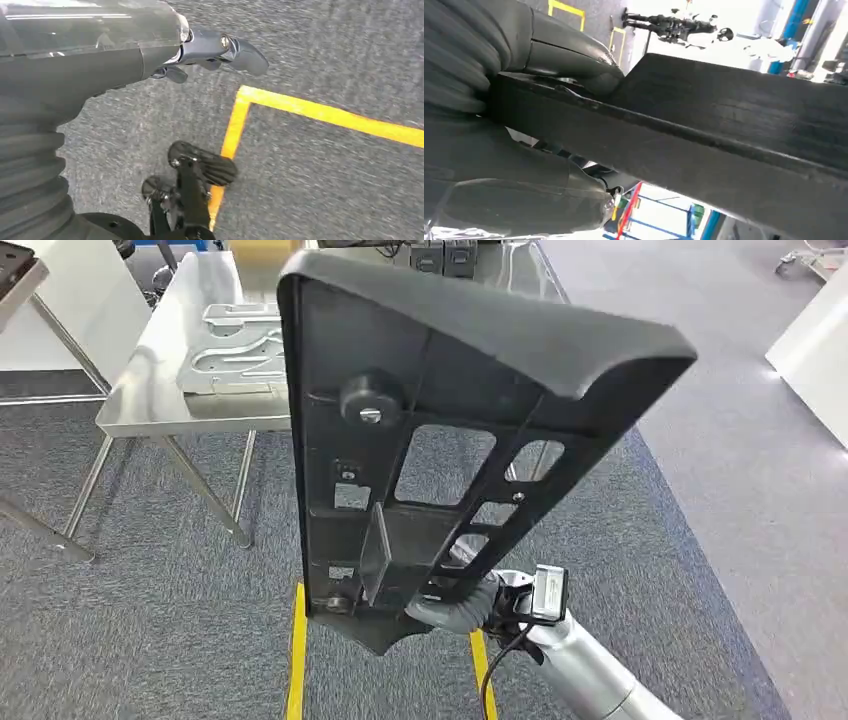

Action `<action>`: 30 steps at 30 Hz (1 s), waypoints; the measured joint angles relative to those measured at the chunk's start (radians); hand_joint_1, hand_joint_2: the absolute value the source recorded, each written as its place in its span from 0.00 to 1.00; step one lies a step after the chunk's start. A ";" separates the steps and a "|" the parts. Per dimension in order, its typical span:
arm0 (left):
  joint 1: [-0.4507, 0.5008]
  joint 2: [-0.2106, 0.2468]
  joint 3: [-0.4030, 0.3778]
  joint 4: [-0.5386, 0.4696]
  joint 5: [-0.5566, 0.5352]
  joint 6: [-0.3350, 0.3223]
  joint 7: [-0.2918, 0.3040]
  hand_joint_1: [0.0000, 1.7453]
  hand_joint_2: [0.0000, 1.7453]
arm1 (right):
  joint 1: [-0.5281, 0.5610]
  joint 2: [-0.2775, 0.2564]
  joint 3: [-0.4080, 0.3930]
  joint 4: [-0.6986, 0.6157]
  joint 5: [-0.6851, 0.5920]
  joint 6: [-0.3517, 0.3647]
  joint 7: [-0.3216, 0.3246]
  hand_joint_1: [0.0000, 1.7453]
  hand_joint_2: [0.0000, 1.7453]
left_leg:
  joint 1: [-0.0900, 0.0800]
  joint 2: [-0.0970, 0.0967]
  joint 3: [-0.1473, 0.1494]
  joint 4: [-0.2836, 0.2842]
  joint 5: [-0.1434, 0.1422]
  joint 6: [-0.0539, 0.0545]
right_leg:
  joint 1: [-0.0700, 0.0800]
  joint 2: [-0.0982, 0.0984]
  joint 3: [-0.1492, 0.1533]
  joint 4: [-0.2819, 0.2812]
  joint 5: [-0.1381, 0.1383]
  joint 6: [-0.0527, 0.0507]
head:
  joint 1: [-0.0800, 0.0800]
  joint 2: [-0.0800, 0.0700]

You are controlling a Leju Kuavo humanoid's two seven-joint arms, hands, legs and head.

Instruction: Take the parts from the cabinet and place them on the table.

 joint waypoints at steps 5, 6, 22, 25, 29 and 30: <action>0.003 0.000 0.000 0.000 0.010 0.000 0.002 0.00 1.00 | 0.004 0.000 0.000 0.005 0.000 0.010 0.004 0.99 1.00 | 0.004 -0.005 0.070 0.000 -0.057 -0.015 | -0.022 -0.004 -0.053 -0.115 0.096 0.017 | 0.000 0.000; 0.003 0.000 0.000 0.000 0.011 0.001 0.002 0.00 1.00 | 0.003 0.000 0.000 0.006 0.000 0.014 0.006 0.99 1.00 | 0.005 -0.005 0.077 -0.001 -0.071 -0.020 | -0.024 -0.006 -0.038 -0.191 0.183 0.013 | 0.000 0.000; 0.007 -0.004 0.000 0.000 0.014 0.002 0.001 0.00 1.00 | -0.012 0.013 -0.003 0.009 -0.007 0.012 0.021 0.99 1.00 | 0.008 0.001 -0.130 0.054 0.076 -0.047 | 0.001 0.002 0.153 -0.224 0.047 -0.041 | 0.000 0.000; 0.007 -0.005 0.001 0.000 0.018 0.007 0.001 0.00 1.00 | -0.001 0.016 -0.003 0.012 0.013 -0.003 0.026 0.99 1.00 | 0.005 -0.005 -0.116 0.044 0.063 -0.035 | 0.002 0.005 0.167 -0.226 0.037 -0.019 | 0.000 0.000; 0.003 -0.005 0.001 0.000 0.016 0.008 -0.002 0.00 1.00 | 0.000 0.021 -0.006 0.011 0.035 -0.020 0.021 0.99 1.00 | 0.007 -0.013 -0.058 0.017 0.044 -0.013 | -0.002 0.000 0.056 -0.040 0.069 -0.005 | 0.000 0.000; 0.003 -0.005 0.001 0.000 0.014 0.007 -0.003 0.00 1.00 | 0.004 0.021 -0.008 0.011 0.034 -0.021 0.021 0.99 1.00 | 0.007 -0.014 -0.045 0.014 0.033 -0.013 | -0.002 -0.001 0.003 0.021 0.035 -0.001 | 0.000 0.000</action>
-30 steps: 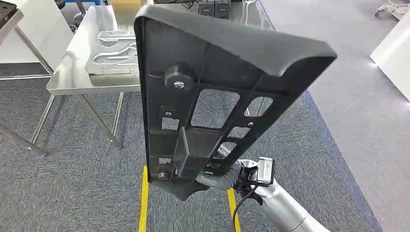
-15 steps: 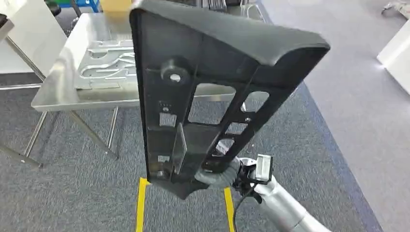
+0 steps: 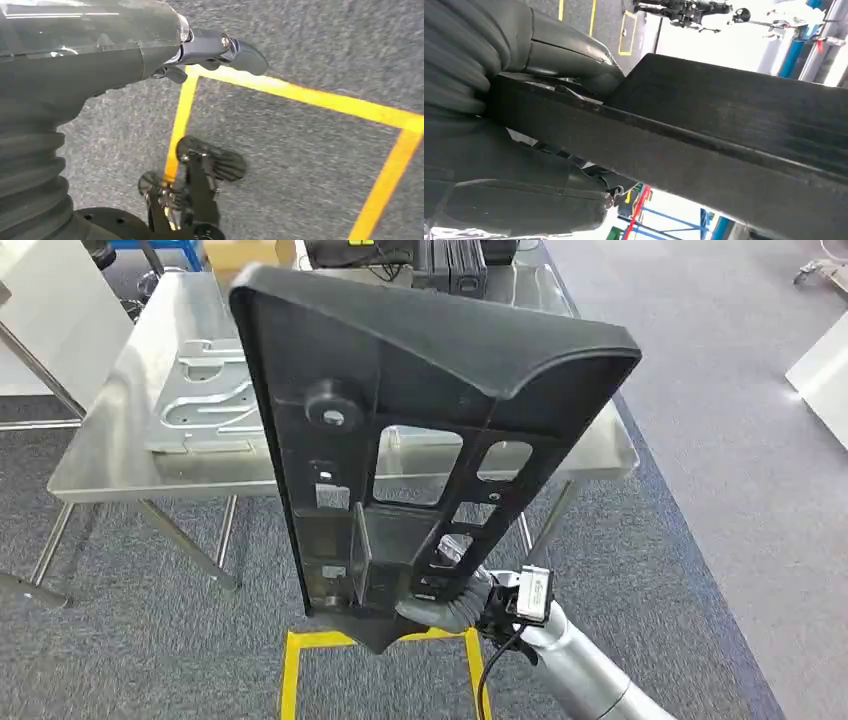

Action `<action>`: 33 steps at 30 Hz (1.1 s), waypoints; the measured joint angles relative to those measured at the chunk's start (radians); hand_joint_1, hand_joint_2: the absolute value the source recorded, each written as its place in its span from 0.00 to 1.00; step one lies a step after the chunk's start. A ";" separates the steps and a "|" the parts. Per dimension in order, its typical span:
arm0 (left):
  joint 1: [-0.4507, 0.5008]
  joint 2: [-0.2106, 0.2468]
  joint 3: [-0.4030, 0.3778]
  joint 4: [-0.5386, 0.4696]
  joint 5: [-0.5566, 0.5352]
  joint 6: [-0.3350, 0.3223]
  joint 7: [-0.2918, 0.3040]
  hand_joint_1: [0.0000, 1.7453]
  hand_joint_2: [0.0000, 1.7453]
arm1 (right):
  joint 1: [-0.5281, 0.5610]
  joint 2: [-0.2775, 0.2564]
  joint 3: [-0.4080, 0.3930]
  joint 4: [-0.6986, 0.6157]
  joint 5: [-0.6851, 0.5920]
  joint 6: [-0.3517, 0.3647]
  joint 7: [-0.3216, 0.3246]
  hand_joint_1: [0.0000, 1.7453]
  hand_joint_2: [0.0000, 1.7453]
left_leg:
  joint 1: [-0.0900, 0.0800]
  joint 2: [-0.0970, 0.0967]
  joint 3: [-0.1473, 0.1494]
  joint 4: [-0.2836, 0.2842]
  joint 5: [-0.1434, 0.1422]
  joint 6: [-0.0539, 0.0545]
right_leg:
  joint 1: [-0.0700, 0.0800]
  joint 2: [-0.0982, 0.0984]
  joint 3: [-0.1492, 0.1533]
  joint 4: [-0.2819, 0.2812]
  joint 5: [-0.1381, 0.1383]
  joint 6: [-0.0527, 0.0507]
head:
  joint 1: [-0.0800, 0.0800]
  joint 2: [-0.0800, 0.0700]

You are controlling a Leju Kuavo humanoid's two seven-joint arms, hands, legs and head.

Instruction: Take the parts from the cabinet and place them on the table.

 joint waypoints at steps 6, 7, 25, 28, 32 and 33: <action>0.000 0.000 0.000 0.000 -0.004 -0.003 -0.002 0.00 1.00 | 0.019 0.000 -0.008 -0.003 0.001 -0.002 -0.006 0.99 1.00 | -0.002 -0.010 0.111 -0.001 -0.087 -0.005 | -0.001 -0.001 -0.073 -0.152 0.042 0.000 | 0.000 0.000; 0.002 0.000 0.000 0.000 -0.003 -0.003 -0.002 0.00 1.00 | 0.022 0.000 -0.011 -0.003 0.002 -0.002 -0.010 0.99 1.00 | -0.003 -0.011 0.120 -0.001 -0.101 -0.008 | 0.001 -0.001 -0.074 -0.219 0.169 -0.008 | 0.000 0.000; 0.001 0.000 0.000 0.000 -0.005 -0.003 -0.009 0.00 1.00 | 0.053 0.018 -0.068 -0.090 0.027 -0.037 -0.066 0.99 1.00 | -0.012 0.013 -0.063 0.020 0.037 -0.024 | 0.013 0.003 0.143 -0.252 0.020 -0.037 | 0.000 0.000; 0.000 0.000 0.000 0.000 -0.005 -0.003 -0.012 0.00 1.00 | 0.053 0.018 -0.077 -0.104 0.027 -0.037 -0.066 0.99 1.00 | -0.007 0.010 -0.020 -0.011 0.033 -0.010 | 0.009 -0.001 0.118 -0.187 0.042 -0.022 | 0.000 0.000; -0.006 0.000 0.000 0.000 -0.002 0.003 -0.011 0.00 1.00 | 0.053 0.018 -0.097 -0.119 0.121 -0.132 -0.073 0.99 1.00 | -0.006 0.008 0.016 -0.020 0.004 -0.002 | 0.001 -0.002 -0.050 0.027 -0.065 -0.005 | 0.000 0.000; -0.006 0.000 0.000 0.000 0.001 0.005 -0.012 0.00 1.00 | 0.049 0.018 -0.110 -0.124 0.182 -0.199 -0.073 0.99 1.00 | -0.006 0.006 0.027 -0.019 -0.005 -0.003 | -0.002 -0.002 -0.074 0.032 -0.084 -0.002 | 0.000 0.000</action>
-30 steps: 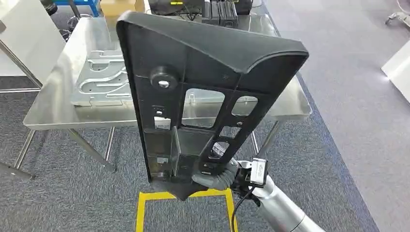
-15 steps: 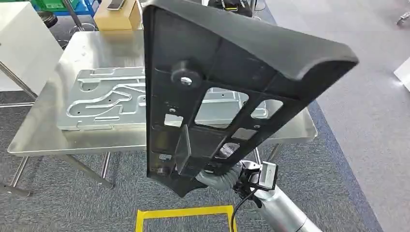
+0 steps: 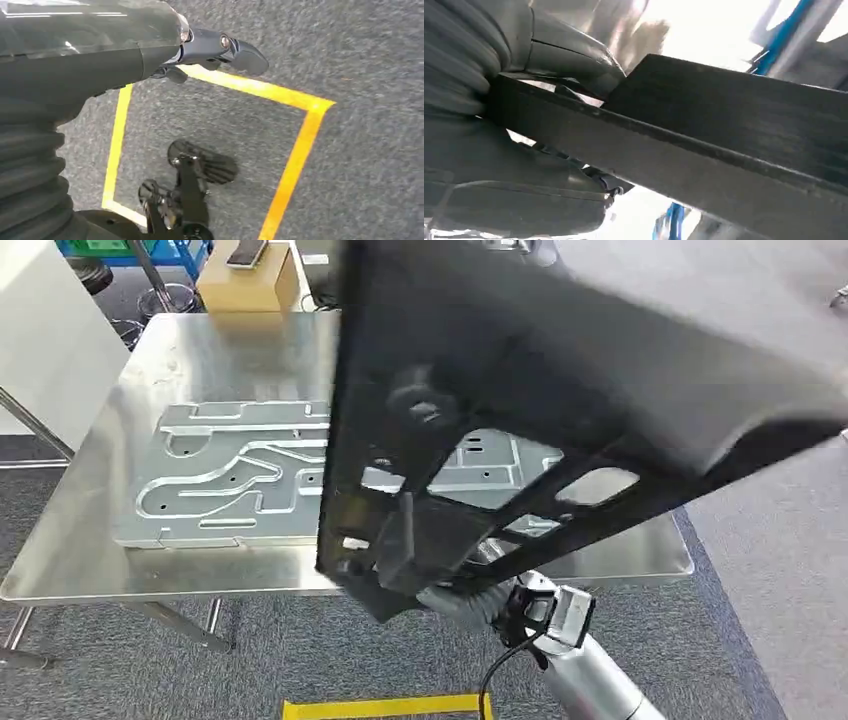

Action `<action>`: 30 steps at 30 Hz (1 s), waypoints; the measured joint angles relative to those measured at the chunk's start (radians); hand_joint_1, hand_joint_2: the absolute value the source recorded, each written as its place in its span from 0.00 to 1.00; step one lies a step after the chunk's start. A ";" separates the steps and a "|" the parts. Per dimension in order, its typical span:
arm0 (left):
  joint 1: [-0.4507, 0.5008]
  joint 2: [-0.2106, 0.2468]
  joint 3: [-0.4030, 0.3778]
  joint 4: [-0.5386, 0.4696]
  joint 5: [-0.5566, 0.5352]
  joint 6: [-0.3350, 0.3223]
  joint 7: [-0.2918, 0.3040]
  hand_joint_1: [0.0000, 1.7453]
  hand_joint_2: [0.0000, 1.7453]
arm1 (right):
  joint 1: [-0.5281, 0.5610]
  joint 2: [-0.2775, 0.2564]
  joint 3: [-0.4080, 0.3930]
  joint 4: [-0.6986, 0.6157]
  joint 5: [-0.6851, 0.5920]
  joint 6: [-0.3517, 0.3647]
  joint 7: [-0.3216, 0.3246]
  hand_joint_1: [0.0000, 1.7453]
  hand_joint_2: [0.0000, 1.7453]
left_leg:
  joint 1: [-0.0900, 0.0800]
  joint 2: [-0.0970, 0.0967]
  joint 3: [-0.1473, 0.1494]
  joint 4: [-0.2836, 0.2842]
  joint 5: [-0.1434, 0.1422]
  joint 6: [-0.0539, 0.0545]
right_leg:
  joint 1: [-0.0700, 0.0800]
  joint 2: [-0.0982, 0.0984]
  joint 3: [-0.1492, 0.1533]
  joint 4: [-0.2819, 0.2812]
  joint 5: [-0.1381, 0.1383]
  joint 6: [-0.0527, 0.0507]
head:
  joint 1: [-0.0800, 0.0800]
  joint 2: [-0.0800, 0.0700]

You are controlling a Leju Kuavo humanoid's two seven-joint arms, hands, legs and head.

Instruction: Take the parts from the cabinet and place them on the table.

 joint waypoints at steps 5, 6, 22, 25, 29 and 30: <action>0.000 -0.001 0.002 0.000 0.005 0.001 -0.024 0.00 1.00 | -0.134 0.004 -0.123 0.046 0.419 -0.388 0.102 0.99 1.00 | -0.002 -0.004 0.051 0.015 -0.049 -0.017 | -0.006 0.002 0.031 -0.270 0.255 -0.002 | 0.000 0.000; -0.001 0.000 0.002 0.000 0.001 -0.003 -0.030 0.00 1.00 | -0.195 0.004 -0.144 0.103 0.521 -0.437 0.170 0.99 1.00 | -0.002 -0.004 0.040 0.011 -0.053 -0.024 | -0.002 0.003 0.030 -0.268 0.240 -0.017 | 0.002 0.000; -0.017 0.000 0.000 0.000 0.000 -0.038 -0.100 0.00 1.00 | -0.654 0.211 0.011 1.026 1.324 -0.418 0.525 0.99 1.00 | -0.006 0.007 -0.047 0.024 0.018 -0.029 | 0.017 -0.003 0.081 -0.276 0.213 -0.049 | 0.000 0.000; -0.012 0.000 0.000 0.000 0.002 -0.039 -0.102 0.00 1.00 | -0.659 0.230 0.028 1.085 1.323 -0.418 0.525 0.99 1.00 | 0.006 0.006 -0.039 0.006 0.023 -0.018 | 0.019 -0.005 0.080 -0.271 0.197 -0.035 | 0.000 0.000; -0.014 0.001 0.000 0.000 0.002 -0.041 -0.104 0.00 1.00 | -0.675 0.233 0.041 1.134 1.322 -0.416 0.523 0.00 0.00 | 0.002 0.004 -0.034 0.004 0.019 -0.009 | 0.012 -0.003 -0.040 -0.021 0.077 -0.021 | 0.000 0.000; -0.014 0.001 0.000 0.000 0.005 -0.043 -0.107 0.00 1.00 | -0.676 0.233 0.043 1.144 1.317 -0.399 0.521 0.00 0.00 | 0.003 0.004 -0.033 0.005 0.016 -0.008 | 0.009 -0.004 -0.071 0.032 0.070 -0.018 | 0.000 0.000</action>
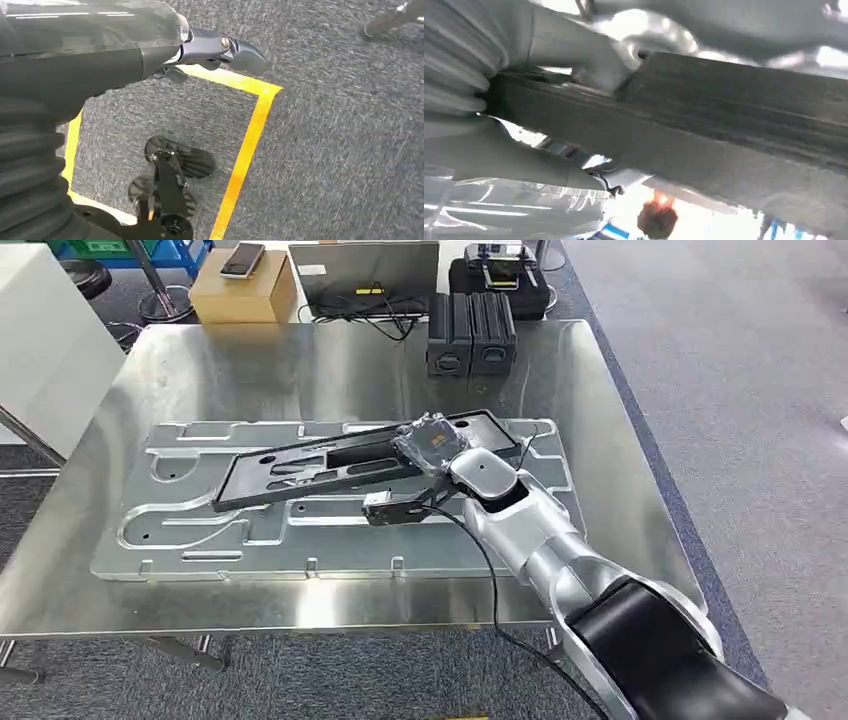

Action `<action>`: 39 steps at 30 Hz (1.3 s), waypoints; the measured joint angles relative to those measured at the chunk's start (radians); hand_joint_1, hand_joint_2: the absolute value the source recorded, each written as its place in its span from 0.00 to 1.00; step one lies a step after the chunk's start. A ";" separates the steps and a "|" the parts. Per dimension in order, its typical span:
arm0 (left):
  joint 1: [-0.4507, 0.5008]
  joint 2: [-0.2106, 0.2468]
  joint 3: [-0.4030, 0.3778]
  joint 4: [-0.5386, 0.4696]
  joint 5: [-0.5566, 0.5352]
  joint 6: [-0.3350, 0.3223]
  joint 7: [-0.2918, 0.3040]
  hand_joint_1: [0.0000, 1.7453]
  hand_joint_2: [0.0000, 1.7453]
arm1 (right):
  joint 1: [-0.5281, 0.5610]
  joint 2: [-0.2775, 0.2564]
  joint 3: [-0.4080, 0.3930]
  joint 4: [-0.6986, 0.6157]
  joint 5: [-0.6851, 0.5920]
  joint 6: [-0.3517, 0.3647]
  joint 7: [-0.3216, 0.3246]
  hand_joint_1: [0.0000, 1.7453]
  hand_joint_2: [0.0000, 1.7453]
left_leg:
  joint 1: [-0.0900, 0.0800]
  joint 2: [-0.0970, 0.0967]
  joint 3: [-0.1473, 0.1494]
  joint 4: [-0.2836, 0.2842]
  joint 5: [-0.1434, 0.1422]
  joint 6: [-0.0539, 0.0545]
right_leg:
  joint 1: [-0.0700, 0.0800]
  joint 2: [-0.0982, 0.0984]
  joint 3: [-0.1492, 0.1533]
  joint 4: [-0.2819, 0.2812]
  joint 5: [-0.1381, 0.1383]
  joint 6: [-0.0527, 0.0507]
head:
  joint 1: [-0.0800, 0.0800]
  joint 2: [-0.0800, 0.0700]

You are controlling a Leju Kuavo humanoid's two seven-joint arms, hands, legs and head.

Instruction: Take the parts from the cabinet and place them on the table.

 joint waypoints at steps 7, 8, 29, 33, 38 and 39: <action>-0.001 0.000 0.000 0.000 0.003 -0.010 -0.014 0.00 1.00 | 0.008 0.011 0.003 0.068 -0.057 0.041 -0.020 0.00 0.00 | 0.000 -0.003 0.005 0.026 -0.029 -0.026 | -0.008 0.001 0.118 -0.286 0.152 -0.004 | 0.000 0.000; 0.000 0.000 0.000 0.000 0.002 -0.010 -0.015 0.00 1.00 | 0.012 0.009 0.003 0.074 -0.064 0.038 -0.021 0.00 0.00 | 0.002 -0.003 0.007 0.023 -0.030 -0.031 | -0.004 0.002 0.118 -0.286 0.149 -0.009 | 0.000 0.000; -0.018 0.002 -0.014 0.000 -0.005 -0.013 -0.011 0.00 0.00 | 0.151 -0.012 -0.295 -0.335 -1.303 0.650 -0.523 0.00 0.00 | 0.004 0.001 0.011 0.003 -0.003 0.000 | -0.001 0.003 0.055 -0.096 0.026 0.005 | 0.000 0.000; -0.010 0.002 -0.013 0.000 0.026 -0.026 -0.010 0.00 0.00 | 0.260 -0.087 -0.339 -0.633 -1.438 0.514 -0.521 0.00 0.00 | 0.002 -0.005 0.010 0.007 -0.005 0.002 | -0.005 0.002 0.049 -0.078 0.059 0.007 | 0.000 0.000; 0.011 -0.004 0.017 0.000 0.085 -0.038 -0.038 0.00 0.00 | 0.495 -0.222 -0.532 -1.034 -0.918 -0.074 -0.451 0.00 0.00 | -0.001 -0.017 0.011 0.018 -0.009 -0.010 | 0.006 -0.007 0.174 -0.313 0.135 -0.007 | 0.000 0.000; 0.017 -0.008 0.021 0.000 0.086 -0.039 -0.039 0.00 0.00 | 0.565 -0.250 -0.594 -1.079 -0.844 -0.125 -0.439 0.00 0.00 | 0.001 -0.020 0.011 0.017 -0.009 -0.013 | 0.009 -0.010 0.176 -0.313 0.135 -0.009 | 0.000 0.000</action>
